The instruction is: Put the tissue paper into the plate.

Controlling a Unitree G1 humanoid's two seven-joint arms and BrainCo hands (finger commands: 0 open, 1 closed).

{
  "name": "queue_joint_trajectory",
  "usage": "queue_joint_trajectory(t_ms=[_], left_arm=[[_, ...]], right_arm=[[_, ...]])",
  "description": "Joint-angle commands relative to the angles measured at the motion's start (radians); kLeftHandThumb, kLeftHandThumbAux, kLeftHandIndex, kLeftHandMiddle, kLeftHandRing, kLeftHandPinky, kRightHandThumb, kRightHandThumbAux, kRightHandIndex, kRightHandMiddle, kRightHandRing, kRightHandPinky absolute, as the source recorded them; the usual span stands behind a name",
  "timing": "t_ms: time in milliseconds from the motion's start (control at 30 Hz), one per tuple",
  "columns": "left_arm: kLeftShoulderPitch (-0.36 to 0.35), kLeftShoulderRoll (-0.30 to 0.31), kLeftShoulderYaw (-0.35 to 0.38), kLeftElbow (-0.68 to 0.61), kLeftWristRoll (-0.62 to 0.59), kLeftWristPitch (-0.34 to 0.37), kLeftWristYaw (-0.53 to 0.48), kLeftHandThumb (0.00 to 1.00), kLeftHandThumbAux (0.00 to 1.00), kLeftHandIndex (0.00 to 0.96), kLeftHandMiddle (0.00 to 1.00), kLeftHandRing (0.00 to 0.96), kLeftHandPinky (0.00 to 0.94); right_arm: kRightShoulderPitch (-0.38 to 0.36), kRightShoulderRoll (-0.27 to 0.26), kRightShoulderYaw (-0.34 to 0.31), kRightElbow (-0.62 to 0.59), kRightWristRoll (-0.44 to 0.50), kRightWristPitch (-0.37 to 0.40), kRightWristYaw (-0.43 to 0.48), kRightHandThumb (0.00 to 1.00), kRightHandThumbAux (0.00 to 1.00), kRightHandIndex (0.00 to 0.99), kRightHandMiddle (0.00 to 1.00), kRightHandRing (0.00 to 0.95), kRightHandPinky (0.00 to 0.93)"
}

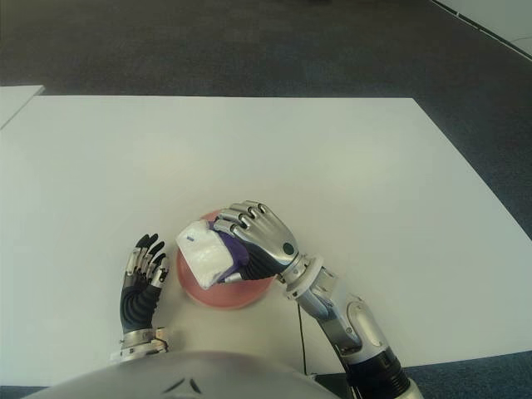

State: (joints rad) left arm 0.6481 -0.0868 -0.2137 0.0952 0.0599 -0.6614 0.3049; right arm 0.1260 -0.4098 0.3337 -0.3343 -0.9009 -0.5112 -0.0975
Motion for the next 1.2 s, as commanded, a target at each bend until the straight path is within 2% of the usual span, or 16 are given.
queue_joint_trajectory(t_ms=[33, 300, 500, 533, 567, 600, 633, 667, 700, 867, 900, 1000, 1200], left_arm=[[0.007, -0.062, 0.003, 0.045, -0.004, 0.029, 0.010, 0.236, 0.657, 0.119, 0.146, 0.169, 0.195], [0.002, -0.067, 0.001, 0.052, 0.001, 0.017, 0.017, 0.245, 0.651, 0.137, 0.155, 0.177, 0.202], [0.001, -0.066, 0.000, 0.053, 0.009, 0.015, 0.023, 0.233, 0.644, 0.149, 0.147, 0.165, 0.180], [0.003, -0.065, -0.002, 0.050, 0.009, 0.019, 0.023, 0.232, 0.644, 0.149, 0.147, 0.164, 0.179], [0.005, -0.064, -0.003, 0.046, 0.008, 0.025, 0.022, 0.229, 0.640, 0.151, 0.147, 0.162, 0.176], [0.007, -0.064, -0.004, 0.043, 0.007, 0.029, 0.022, 0.227, 0.636, 0.150, 0.147, 0.161, 0.176], [0.008, -0.063, -0.005, 0.041, 0.007, 0.031, 0.022, 0.226, 0.635, 0.150, 0.147, 0.160, 0.176], [0.009, -0.063, -0.005, 0.041, 0.007, 0.032, 0.022, 0.224, 0.633, 0.148, 0.148, 0.160, 0.175], [0.009, -0.064, -0.005, 0.042, 0.007, 0.029, 0.023, 0.222, 0.631, 0.147, 0.148, 0.160, 0.175], [0.008, -0.064, -0.002, 0.046, 0.007, 0.022, 0.025, 0.212, 0.630, 0.144, 0.148, 0.156, 0.169], [0.008, -0.065, -0.002, 0.047, 0.007, 0.022, 0.025, 0.209, 0.631, 0.145, 0.148, 0.155, 0.168], [0.007, -0.067, -0.001, 0.049, 0.004, 0.020, 0.026, 0.201, 0.632, 0.145, 0.147, 0.153, 0.166], [0.003, -0.067, 0.000, 0.057, 0.005, 0.011, 0.025, 0.185, 0.634, 0.147, 0.142, 0.148, 0.163]], right_arm=[[-0.009, 0.003, -0.004, 0.010, -0.008, 0.016, 0.006, 0.709, 0.715, 0.438, 0.914, 0.889, 0.876], [-0.028, 0.000, -0.001, 0.034, -0.008, 0.029, 0.011, 0.710, 0.715, 0.438, 0.913, 0.889, 0.874], [-0.039, -0.007, 0.006, 0.069, 0.017, 0.032, 0.038, 0.708, 0.714, 0.439, 0.856, 0.829, 0.793], [-0.044, -0.015, 0.013, 0.085, 0.035, 0.038, 0.073, 0.708, 0.714, 0.440, 0.848, 0.821, 0.784], [-0.050, -0.027, 0.022, 0.104, 0.054, 0.046, 0.120, 0.697, 0.716, 0.434, 0.787, 0.764, 0.719], [-0.055, -0.035, 0.028, 0.118, 0.067, 0.052, 0.153, 0.541, 0.651, 0.389, 0.642, 0.625, 0.591], [-0.061, -0.044, 0.034, 0.129, 0.076, 0.056, 0.183, 0.484, 0.629, 0.373, 0.590, 0.575, 0.545], [-0.063, -0.049, 0.036, 0.134, 0.079, 0.057, 0.197, 0.390, 0.583, 0.312, 0.469, 0.458, 0.437], [-0.067, -0.057, 0.039, 0.132, 0.079, 0.059, 0.219, 0.329, 0.554, 0.273, 0.392, 0.383, 0.368], [-0.084, -0.090, 0.049, 0.117, 0.067, 0.066, 0.290, 0.184, 0.473, 0.072, 0.113, 0.114, 0.117], [-0.086, -0.097, 0.049, 0.114, 0.060, 0.066, 0.298, 0.162, 0.461, 0.046, 0.072, 0.073, 0.074], [-0.078, -0.112, 0.043, 0.096, 0.051, 0.069, 0.310, 0.117, 0.421, 0.015, 0.023, 0.023, 0.024], [-0.068, -0.116, 0.041, 0.084, 0.037, 0.076, 0.293, 0.090, 0.360, 0.001, 0.002, 0.002, 0.002]])
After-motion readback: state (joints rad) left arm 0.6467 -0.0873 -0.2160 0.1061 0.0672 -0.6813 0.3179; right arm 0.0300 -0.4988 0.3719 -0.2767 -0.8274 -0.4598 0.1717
